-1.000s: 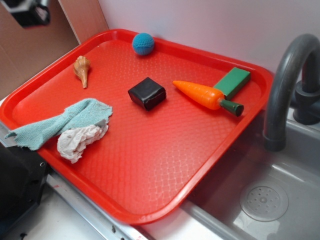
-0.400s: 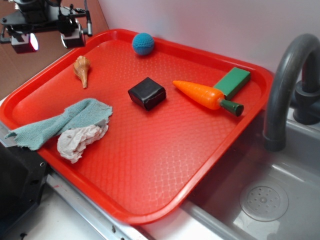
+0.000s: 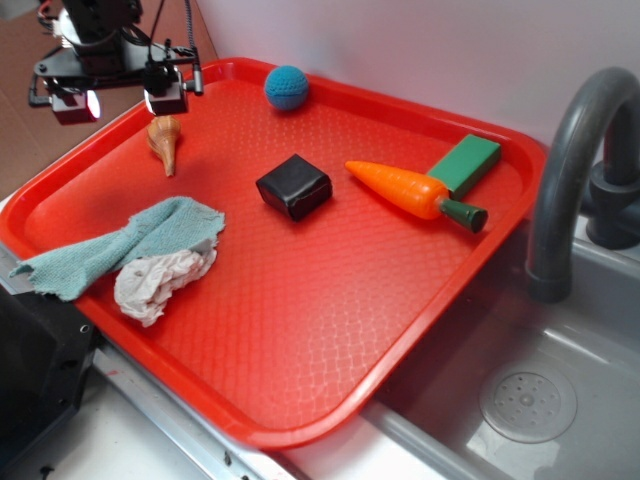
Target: Grab the shell.
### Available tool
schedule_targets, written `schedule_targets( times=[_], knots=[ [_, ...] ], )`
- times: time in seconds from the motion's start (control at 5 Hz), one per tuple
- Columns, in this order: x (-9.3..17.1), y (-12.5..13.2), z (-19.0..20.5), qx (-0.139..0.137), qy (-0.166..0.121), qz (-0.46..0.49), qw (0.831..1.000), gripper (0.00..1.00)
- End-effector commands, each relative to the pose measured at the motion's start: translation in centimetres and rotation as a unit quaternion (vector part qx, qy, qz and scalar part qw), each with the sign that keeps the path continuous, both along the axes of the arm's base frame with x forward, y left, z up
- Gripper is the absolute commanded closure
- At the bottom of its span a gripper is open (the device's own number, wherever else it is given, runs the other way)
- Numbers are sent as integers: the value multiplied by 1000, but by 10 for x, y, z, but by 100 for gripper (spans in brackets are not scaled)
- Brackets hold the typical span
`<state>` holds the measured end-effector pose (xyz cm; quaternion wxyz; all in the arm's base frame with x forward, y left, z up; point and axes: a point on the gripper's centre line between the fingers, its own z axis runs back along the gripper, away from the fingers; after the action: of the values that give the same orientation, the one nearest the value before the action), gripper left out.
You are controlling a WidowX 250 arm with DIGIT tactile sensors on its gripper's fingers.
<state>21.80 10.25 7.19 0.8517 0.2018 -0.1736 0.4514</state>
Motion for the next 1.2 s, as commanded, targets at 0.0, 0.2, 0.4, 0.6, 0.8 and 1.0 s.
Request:
schedule_targets(
  times=[0.0,0.2,0.4,0.6,0.8,1.0],
  knots=[
    [19,35,-19,-3,-28,5,1000,0],
    [29,43,-31,-27,-33,-11,999,0],
    [32,37,-46,-122,-31,-75,989,0],
    [27,27,-51,-130,-25,-96,987,100],
    [23,25,-48,-130,-26,-97,986,100],
    [22,26,-29,-110,-18,-86,990,100]
  ],
)
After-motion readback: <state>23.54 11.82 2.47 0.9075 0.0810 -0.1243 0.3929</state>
